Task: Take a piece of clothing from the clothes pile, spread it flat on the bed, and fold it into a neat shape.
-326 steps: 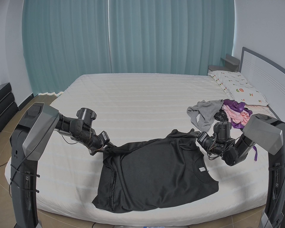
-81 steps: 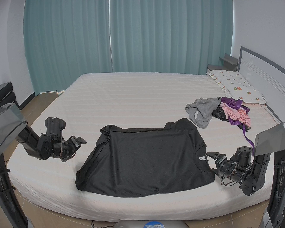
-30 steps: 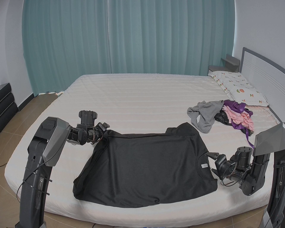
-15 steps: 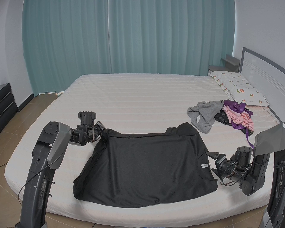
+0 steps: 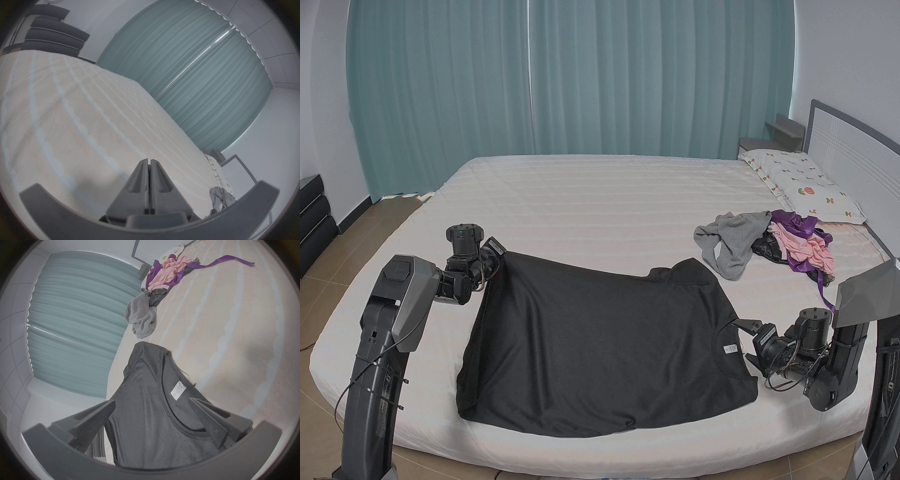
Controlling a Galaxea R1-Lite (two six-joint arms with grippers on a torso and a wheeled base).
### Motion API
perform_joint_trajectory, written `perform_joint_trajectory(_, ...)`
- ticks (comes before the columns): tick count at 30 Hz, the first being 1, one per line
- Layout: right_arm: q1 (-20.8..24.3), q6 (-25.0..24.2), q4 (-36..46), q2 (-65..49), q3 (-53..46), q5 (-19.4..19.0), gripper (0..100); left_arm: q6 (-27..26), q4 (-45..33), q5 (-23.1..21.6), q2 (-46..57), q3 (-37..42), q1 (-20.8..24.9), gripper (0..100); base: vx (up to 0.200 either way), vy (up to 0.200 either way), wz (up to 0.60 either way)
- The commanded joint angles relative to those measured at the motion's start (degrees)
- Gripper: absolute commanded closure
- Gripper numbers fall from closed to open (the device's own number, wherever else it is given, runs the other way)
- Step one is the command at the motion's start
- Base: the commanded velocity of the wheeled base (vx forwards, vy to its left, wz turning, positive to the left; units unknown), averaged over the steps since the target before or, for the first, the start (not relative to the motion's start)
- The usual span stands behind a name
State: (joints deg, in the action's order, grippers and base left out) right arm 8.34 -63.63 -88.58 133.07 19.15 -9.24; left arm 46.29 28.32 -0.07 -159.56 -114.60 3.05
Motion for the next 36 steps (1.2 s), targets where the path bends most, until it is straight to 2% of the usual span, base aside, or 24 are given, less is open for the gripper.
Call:
perform_joint_trajectory(1, 0.01, 0.09, -0.02, 0.08, 0.01, 0.10, 0, -0.32, 0.60, -0.10, -0.22, 0.01, -0.41, 100, 0.000, 0.000, 0.00)
perform_joint_trajectory(4, 0.10, 0.18, -0.02, 0.08, 0.01, 0.28, 0, -0.67, 0.60, 0.16, -0.57, 0.01, -0.41, 100, 0.000, 0.000, 0.00)
perform_joint_trajectory(7, -0.08, 2.46, -0.19, -0.80, -0.08, 0.80, 0, -2.25, 0.51, 1.22, -1.01, 0.01, -0.50, 100, 0.000, 0.000, 0.00)
perform_joint_trajectory(8, -0.25, 4.31, -0.98, -1.06, -0.34, 1.24, 0, -2.78, 0.42, 2.27, -1.10, 0.01, -0.59, 0, 0.000, 0.000, 0.00)
perform_joint_trajectory(10, -0.25, 6.15, -1.16, -0.97, -0.25, 2.30, 0, -2.87, 0.42, 2.80, -1.19, 0.01, -0.67, 0, 0.000, 0.000, 0.00)
perform_joint_trajectory(15, -0.25, 7.30, -0.90, 0.35, 2.12, 2.74, 0, -2.87, 0.25, 2.97, -1.10, 0.01, -1.11, 0, 0.000, 0.000, 0.00)
perform_joint_trajectory(20, -0.78, 14.68, 6.05, 1.84, 9.59, 2.47, 0, -2.69, -1.42, 3.24, 1.71, 3.86, -2.52, 0, 0.000, 0.000, 0.00)
perform_joint_trajectory(21, -0.78, 14.68, 6.05, 1.84, 9.59, 2.47, 0, -2.69, -1.42, 3.24, 1.71, 3.86, -2.52, 0, 0.000, 0.000, 0.00)
perform_joint_trajectory(22, -1.83, 15.03, 10.79, 2.02, 14.07, 1.95, 0, -2.34, -1.86, 2.89, 4.35, 7.73, -3.22, 0, 0.000, 0.000, 0.00)
perform_joint_trajectory(23, -1.83, 15.03, 10.79, 2.02, 14.07, 1.95, 0, -2.34, -1.86, 2.89, 4.35, 7.73, -3.22, 0, 0.000, 0.000, 0.00)
perform_joint_trajectory(24, -2.71, 15.38, 16.86, 2.63, 19.96, 1.59, 0, -2.25, -1.78, 1.92, 7.16, 12.04, -3.66, 0, 0.000, 0.000, 0.00)
perform_joint_trajectory(25, -2.98, 15.38, 18.26, 2.98, 21.28, 1.59, 0, -2.25, -1.69, 1.74, 7.60, 13.09, -3.75, 0, 0.000, 0.000, 0.00)
perform_joint_trajectory(27, -3.94, 15.38, 26.53, 4.92, 29.72, 1.33, 0, -2.08, -1.34, 0.95, 10.76, 19.07, -3.75, 0, 0.000, 0.000, 0.00)
perform_joint_trajectory(28, -4.03, 15.38, 28.02, 5.27, 31.47, 1.24, 0, -1.99, -1.25, 0.78, 11.64, 20.47, -3.75, 0, 0.000, 0.000, 0.00)
perform_joint_trajectory(30, -4.56, 15.38, 32.59, 6.94, 37.01, 0.54, 0, -1.02, -0.90, -1.51, 14.46, 25.39, -3.84, 0, 0.000, 0.000, 0.00)
perform_joint_trajectory(33, -4.73, 15.38, 38.04, 8.78, 43.60, -0.78, 0, 1.79, -0.63, -7.31, 18.41, 31.81, -4.01, 0, 0.000, 0.000, 0.00)
perform_joint_trajectory(36, -4.82, 15.38, 43.23, 11.07, 48.88, -1.39, 0, 2.23, -0.63, -8.89, 19.55, 35.06, -3.75, 0, 0.000, 0.000, 0.00)
